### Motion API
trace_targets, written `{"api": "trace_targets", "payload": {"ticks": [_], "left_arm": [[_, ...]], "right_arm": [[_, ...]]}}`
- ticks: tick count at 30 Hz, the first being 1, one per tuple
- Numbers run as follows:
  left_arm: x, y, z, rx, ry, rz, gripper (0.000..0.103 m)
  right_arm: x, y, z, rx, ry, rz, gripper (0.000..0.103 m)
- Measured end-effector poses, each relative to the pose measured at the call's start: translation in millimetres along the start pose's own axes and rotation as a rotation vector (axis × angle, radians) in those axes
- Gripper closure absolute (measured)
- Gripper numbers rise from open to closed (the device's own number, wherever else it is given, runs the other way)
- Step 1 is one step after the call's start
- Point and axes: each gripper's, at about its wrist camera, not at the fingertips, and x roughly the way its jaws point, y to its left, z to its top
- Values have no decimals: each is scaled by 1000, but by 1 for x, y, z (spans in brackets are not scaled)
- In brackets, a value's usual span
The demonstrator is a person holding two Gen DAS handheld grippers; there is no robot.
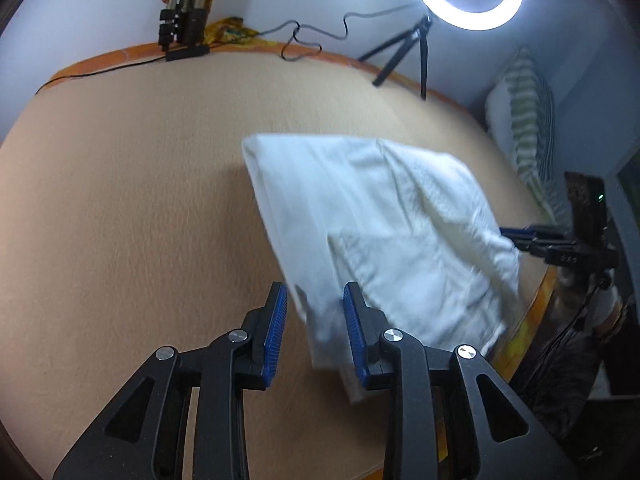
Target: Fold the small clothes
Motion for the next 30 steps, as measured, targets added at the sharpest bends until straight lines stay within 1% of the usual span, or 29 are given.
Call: {"api": "trace_targets", "payload": {"ticks": [3, 5, 7, 8, 9, 10, 11, 12, 13, 16, 17, 19, 21, 23, 25, 26, 28, 30], "left_arm": [[1, 6, -14, -24, 21, 10, 75], [-2, 15, -21, -61, 25, -2, 75], [-8, 22, -23, -107, 8, -13, 76], [-13, 26, -21, -142, -12, -40, 76], [-18, 30, -18, -175, -32, -70, 74], [-22, 34, -15, -212, -53, -101, 64], [-24, 39, -11, -254, -72, -134, 57], [-26, 44, -9, -291, -88, -157, 47], [-26, 48, -5, -331, -103, -181, 47], [-14, 57, 5, -414, -98, -244, 47], [-7, 60, 7, -440, -83, -250, 47], [6, 63, 9, -478, -51, -254, 47], [17, 65, 11, -508, -33, -267, 47], [23, 66, 13, -525, -36, -287, 47], [26, 66, 16, -531, -39, -307, 47], [28, 65, 18, -530, -43, -313, 47], [31, 62, 21, -519, -48, -320, 47], [35, 58, 24, -508, -59, -334, 47]], "right_arm": [[-6, -5, -10, 2, 15, 17, 71], [-11, -14, -14, 32, 6, 31, 70], [-16, -26, -14, 99, -19, 89, 65], [-18, -31, -13, 130, -37, 121, 63], [-19, -35, -11, 155, -55, 151, 56], [-20, -39, -8, 179, -73, 180, 45], [-19, -41, -6, 200, -86, 202, 39], [-18, -44, -5, 226, -95, 228, 32], [-15, -46, -4, 249, -97, 249, 30], [0, -50, -1, 298, -70, 295, 30], [5, -50, -1, 307, -54, 301, 31], [15, -53, -2, 334, -27, 325, 36], [18, -55, -2, 350, -32, 356, 37], [21, -58, -2, 373, -26, 396, 41], [28, -62, -3, 412, -13, 448, 50], [31, -63, -3, 423, -5, 467, 52], [36, -61, -1, 420, 0, 481, 59], [38, -59, 1, 418, 3, 491, 60]]}}
